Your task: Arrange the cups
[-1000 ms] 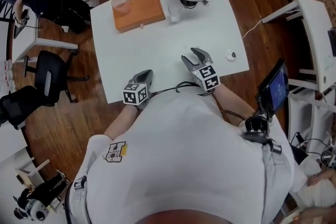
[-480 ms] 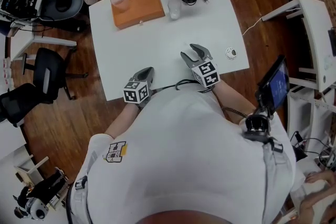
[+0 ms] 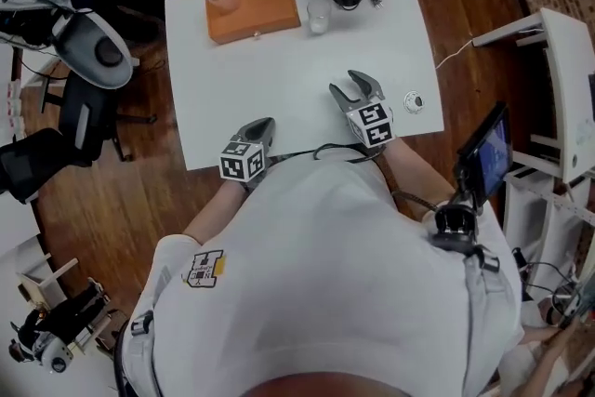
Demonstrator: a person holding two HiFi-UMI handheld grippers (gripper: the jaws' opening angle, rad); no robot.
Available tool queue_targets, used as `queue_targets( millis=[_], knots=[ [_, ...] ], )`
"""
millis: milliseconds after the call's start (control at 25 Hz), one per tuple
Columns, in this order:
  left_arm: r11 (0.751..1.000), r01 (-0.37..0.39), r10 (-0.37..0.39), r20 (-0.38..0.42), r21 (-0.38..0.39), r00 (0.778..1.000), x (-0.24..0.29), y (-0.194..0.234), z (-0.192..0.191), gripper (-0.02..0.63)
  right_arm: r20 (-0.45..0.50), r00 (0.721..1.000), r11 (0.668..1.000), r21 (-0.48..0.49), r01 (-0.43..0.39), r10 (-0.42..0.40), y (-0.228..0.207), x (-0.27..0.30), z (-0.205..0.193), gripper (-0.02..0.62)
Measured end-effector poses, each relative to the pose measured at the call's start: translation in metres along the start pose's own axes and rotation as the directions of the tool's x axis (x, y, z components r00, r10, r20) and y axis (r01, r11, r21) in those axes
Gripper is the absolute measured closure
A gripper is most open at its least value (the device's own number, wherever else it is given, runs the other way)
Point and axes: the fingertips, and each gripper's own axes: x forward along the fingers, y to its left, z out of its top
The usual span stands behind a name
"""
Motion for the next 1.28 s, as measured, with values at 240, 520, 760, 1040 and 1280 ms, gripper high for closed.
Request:
queue_targets(
  millis=[240, 520, 760, 1040, 1280],
  knots=[
    [0.996, -0.07, 0.069, -0.017, -0.056, 0.997, -0.012, 0.011, -0.001, 0.606, 0.001, 1.0, 0.989, -0.145, -0.021, 0.021, -0.05, 0.059, 0.055, 0.242],
    [0.978, -0.153, 0.149, -0.042, -0.139, 0.988, -0.033, 0.014, -0.018, 0.606, -0.09, 0.992, 0.951, -0.292, -0.106, 0.083, -0.063, 0.143, 0.089, 0.153],
    [0.959, -0.208, 0.203, -0.049, -0.192, 0.978, -0.048, 0.017, -0.033, 0.606, -0.074, 0.997, 0.942, -0.333, -0.041, 0.017, -0.065, 0.164, 0.098, 0.287],
    [0.959, -0.206, 0.204, -0.031, -0.193, 0.978, -0.048, 0.019, -0.034, 0.606, -0.073, 0.997, 0.954, -0.297, -0.024, 0.003, -0.06, 0.16, 0.096, 0.299],
    [0.97, -0.176, 0.18, 0.009, -0.167, 0.984, -0.044, 0.021, -0.024, 0.606, -0.088, 0.996, 0.957, -0.286, -0.044, 0.019, -0.034, 0.134, 0.079, 0.302]
  ],
)
